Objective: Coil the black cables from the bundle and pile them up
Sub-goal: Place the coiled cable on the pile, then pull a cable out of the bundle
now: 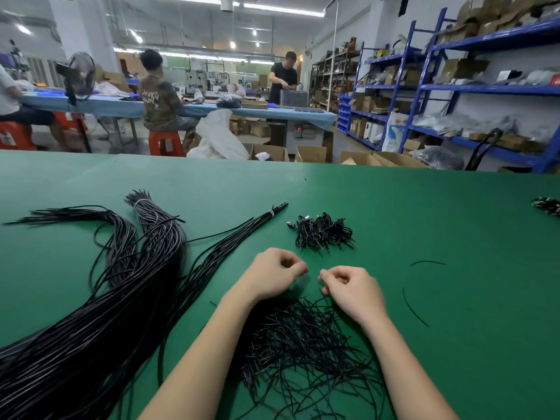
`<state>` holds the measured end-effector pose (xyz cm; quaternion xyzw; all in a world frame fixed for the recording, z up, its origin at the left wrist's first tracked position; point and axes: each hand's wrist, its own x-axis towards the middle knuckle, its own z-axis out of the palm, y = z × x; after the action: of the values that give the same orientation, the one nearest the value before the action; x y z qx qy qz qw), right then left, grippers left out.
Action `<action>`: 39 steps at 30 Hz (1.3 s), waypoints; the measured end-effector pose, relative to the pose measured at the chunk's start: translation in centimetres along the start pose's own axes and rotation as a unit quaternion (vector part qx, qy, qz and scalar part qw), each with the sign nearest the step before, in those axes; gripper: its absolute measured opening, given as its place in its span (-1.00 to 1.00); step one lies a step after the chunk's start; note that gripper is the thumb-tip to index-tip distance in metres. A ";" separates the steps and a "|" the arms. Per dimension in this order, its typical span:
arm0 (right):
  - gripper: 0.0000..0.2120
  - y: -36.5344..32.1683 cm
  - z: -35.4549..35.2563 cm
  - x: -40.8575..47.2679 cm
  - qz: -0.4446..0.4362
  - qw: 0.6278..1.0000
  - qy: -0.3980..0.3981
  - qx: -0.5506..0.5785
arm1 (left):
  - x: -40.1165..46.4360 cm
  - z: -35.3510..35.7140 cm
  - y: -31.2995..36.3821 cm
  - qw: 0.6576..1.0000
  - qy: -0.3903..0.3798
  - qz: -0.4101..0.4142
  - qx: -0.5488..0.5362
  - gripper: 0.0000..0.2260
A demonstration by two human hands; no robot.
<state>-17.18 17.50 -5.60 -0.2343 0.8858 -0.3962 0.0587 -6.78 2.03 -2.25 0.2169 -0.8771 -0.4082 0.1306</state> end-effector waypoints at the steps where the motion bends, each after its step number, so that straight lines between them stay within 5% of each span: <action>1: -0.76 0.0 -0.1 0.0 0.004 1.000 -0.001 0.000 | 0.0 0.0 -0.1 1.000 0.020 0.005 0.005 -0.87; 7: -0.79 0.1 -0.3 -0.4 0.001 1.000 -0.009 -0.006 | 0.1 -2.1 -1.7 0.984 0.147 -0.038 0.089 -0.76; 12: -0.79 -0.2 -0.1 -0.4 -0.004 0.999 -0.012 -0.030 | 0.1 -3.0 -3.3 0.963 0.141 -0.134 0.186 -0.54; 18: -0.79 -0.5 -0.3 -0.6 -0.003 0.999 -0.016 -0.029 | -0.1 -3.0 -3.1 0.928 0.150 -0.155 0.302 -0.70; 29: -0.81 -1.7 -0.6 -1.2 -0.009 0.999 -0.038 -0.003 | -0.5 -3.8 -2.9 0.928 0.142 -0.194 0.285 -0.77; 32: -0.86 -2.9 -0.8 -1.7 -0.048 0.997 0.002 0.064 | -0.4 -4.0 -2.4 0.947 0.146 -0.189 0.214 -0.81; 34: -0.93 -4.3 -1.0 -2.1 -0.085 0.990 -0.018 0.113 | -0.1 -4.5 -2.0 0.971 0.153 -0.166 0.075 -0.88; 37: -0.84 -6.8 -0.8 -3.2 -0.086 0.950 -0.177 0.243 | 0.1 -5.0 -1.1 0.962 0.122 -0.144 -0.196 -0.94; 39: -0.81 -7.9 0.1 -4.1 -0.078 0.917 -0.260 0.292 | 0.0 -4.8 -0.8 0.947 0.088 -0.148 -0.270 -0.91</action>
<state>-10.58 14.81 -0.20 -0.3694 0.6635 -0.5656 0.3217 -4.62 -1.63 0.16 0.3354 -0.6772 -0.6240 0.1989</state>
